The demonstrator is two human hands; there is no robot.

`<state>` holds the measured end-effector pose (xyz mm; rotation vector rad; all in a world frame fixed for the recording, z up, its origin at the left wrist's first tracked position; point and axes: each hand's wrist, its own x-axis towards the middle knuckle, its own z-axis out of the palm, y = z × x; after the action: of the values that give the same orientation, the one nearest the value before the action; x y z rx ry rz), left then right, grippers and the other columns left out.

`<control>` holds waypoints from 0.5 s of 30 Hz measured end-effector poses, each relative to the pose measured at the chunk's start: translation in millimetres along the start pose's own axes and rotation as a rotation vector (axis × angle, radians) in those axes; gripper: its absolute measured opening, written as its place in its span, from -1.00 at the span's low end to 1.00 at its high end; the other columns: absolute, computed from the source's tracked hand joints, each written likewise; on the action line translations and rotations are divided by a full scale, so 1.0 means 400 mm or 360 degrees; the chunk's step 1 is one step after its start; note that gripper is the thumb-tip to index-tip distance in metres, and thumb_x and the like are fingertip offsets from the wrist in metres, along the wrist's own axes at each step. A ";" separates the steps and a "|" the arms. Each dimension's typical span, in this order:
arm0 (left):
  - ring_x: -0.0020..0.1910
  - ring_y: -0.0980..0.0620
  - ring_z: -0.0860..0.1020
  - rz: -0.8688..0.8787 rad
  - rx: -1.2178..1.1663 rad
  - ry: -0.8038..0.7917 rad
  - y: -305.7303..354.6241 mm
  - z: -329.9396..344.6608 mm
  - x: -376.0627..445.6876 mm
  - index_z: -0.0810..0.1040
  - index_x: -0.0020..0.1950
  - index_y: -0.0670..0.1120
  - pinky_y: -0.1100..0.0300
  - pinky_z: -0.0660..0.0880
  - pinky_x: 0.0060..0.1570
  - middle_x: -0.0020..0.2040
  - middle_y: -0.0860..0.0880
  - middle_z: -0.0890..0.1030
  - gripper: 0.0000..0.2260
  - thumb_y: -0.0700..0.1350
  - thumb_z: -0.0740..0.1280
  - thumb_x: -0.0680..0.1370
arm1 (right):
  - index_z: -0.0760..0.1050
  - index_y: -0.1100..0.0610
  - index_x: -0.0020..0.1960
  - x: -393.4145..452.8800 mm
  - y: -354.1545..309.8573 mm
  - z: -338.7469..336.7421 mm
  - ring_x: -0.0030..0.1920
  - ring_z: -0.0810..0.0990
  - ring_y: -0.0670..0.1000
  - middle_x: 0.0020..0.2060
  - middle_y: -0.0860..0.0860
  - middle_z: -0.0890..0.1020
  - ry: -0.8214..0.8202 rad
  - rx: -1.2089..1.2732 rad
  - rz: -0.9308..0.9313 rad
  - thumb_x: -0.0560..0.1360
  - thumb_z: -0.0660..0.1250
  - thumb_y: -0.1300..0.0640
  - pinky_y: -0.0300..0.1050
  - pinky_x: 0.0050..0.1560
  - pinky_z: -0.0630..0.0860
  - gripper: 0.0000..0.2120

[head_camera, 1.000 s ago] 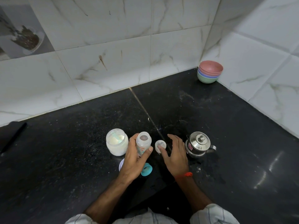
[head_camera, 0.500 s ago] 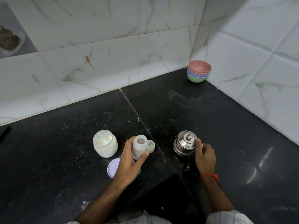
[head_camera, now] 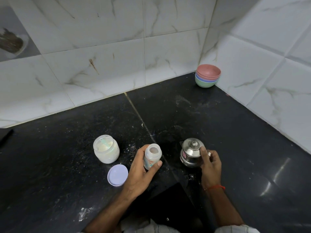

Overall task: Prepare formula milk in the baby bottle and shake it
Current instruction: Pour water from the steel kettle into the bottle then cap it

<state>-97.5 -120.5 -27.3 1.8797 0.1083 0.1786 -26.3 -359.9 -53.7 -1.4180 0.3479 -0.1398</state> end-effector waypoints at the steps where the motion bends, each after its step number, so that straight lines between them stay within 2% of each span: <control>1: 0.34 0.04 0.55 -0.0003 0.0015 -0.0015 0.002 0.004 0.001 0.41 0.39 0.20 0.00 0.50 0.36 0.31 0.15 0.58 -0.54 0.07 0.49 0.55 | 0.48 0.08 -0.11 -0.003 -0.019 0.000 -0.10 0.49 0.12 -0.16 0.14 0.52 -0.0030 0.0015 -0.0025 0.39 0.51 -0.31 0.13 -0.01 0.44 -0.52; 5: 0.34 0.05 0.54 0.0015 0.0106 -0.0082 0.006 0.020 0.009 0.42 0.41 0.14 0.00 0.50 0.35 0.31 0.14 0.57 -0.54 0.00 0.51 0.57 | 0.43 0.16 -0.11 -0.022 -0.108 0.003 -0.08 0.47 0.11 -0.13 0.16 0.49 -0.0200 0.0043 -0.0185 0.49 0.47 -0.14 0.08 0.00 0.44 -0.61; 7: 0.34 0.08 0.54 0.0025 0.0150 -0.0106 0.007 0.026 0.015 0.43 0.42 0.12 0.01 0.49 0.36 0.31 0.15 0.57 -0.53 0.00 0.51 0.56 | 0.42 0.20 -0.09 -0.032 -0.158 0.008 -0.12 0.48 0.02 -0.15 0.12 0.47 -0.0313 0.0004 -0.0263 0.52 0.42 -0.02 -0.07 -0.04 0.47 -0.70; 10: 0.32 0.16 0.53 0.0023 0.0181 -0.0150 0.015 0.033 0.022 0.44 0.42 0.13 0.08 0.50 0.36 0.30 0.19 0.57 -0.52 0.02 0.51 0.56 | 0.43 0.14 -0.14 -0.045 -0.226 0.015 -0.22 0.43 -0.08 -0.22 0.07 0.44 -0.0479 -0.0147 -0.0379 0.55 0.40 0.03 -0.25 -0.19 0.45 -0.76; 12: 0.30 0.18 0.53 0.0056 0.0187 -0.0156 0.019 0.036 0.025 0.44 0.42 0.12 0.12 0.50 0.34 0.29 0.19 0.57 -0.53 0.00 0.52 0.55 | 0.39 0.23 -0.14 -0.049 -0.260 0.021 -0.26 0.38 -0.07 -0.26 0.07 0.41 -0.0559 -0.0312 -0.0483 0.57 0.40 0.04 -0.26 -0.25 0.40 -0.70; 15: 0.30 0.15 0.54 0.0075 0.0190 -0.0160 0.022 0.036 0.028 0.45 0.40 0.12 0.11 0.51 0.32 0.28 0.18 0.58 -0.53 0.00 0.53 0.54 | 0.36 0.28 -0.16 -0.051 -0.296 0.029 -0.25 0.37 -0.04 -0.24 0.07 0.38 -0.0636 -0.0577 -0.0616 0.58 0.40 0.06 -0.17 -0.22 0.38 -0.66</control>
<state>-84.0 -134.8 -22.5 2.0079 0.0058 0.1116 -28.8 -361.1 67.1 -1.8190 -0.2483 -0.1069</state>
